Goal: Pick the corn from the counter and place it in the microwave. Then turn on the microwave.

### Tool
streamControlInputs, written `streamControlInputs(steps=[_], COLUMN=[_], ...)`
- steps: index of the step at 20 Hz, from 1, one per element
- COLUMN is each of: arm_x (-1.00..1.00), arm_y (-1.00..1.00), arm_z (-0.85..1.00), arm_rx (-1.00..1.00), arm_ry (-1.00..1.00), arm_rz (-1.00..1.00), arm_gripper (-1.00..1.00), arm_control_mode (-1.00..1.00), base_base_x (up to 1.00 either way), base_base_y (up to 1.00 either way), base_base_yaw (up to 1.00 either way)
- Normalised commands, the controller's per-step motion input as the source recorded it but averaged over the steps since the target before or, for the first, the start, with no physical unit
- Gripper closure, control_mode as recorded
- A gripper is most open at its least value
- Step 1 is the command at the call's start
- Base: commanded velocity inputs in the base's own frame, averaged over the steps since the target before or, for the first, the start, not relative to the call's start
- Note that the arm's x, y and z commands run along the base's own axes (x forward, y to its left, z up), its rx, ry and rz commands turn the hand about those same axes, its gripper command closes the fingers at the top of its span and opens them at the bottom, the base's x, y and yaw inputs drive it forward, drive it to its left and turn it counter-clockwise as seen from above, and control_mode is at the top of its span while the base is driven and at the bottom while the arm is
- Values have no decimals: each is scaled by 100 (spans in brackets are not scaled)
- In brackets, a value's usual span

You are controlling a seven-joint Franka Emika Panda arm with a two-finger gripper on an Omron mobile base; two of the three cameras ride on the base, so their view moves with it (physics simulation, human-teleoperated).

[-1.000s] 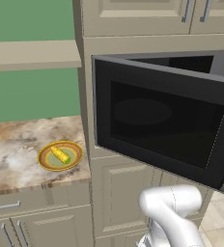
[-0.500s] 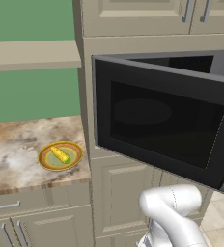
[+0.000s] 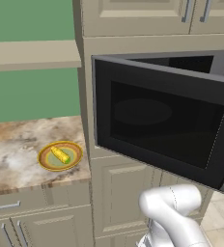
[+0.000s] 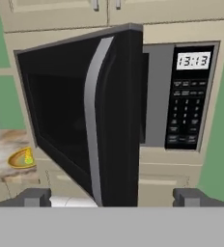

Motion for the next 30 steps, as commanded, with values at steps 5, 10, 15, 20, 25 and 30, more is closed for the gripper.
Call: streamControlInputs(steps=[5, 10, 15, 20, 25, 30], arm_x=[2, 14, 20, 21, 24, 22], arm_y=[-2, 0, -1, -5, -6, -4], arm_z=[0, 0, 0, 0, 0, 0], arm_rx=[0, 0, 0, 0, 0, 0], arm_ry=[-4, -2, -3, -6, -6, -6], arm_rz=[13, 12, 10, 9, 10, 11], arm_gripper=[-100, -100, -100, -100, -100, -100], arm_control_mode=[-100, -100, -100, -100, -100, -100], base_base_x=[0, 0, 0, 0, 0, 0], base_base_y=[0, 0, 0, 0, 0, 0], base_base_yaw=[0, 0, 0, 0, 0, 0])
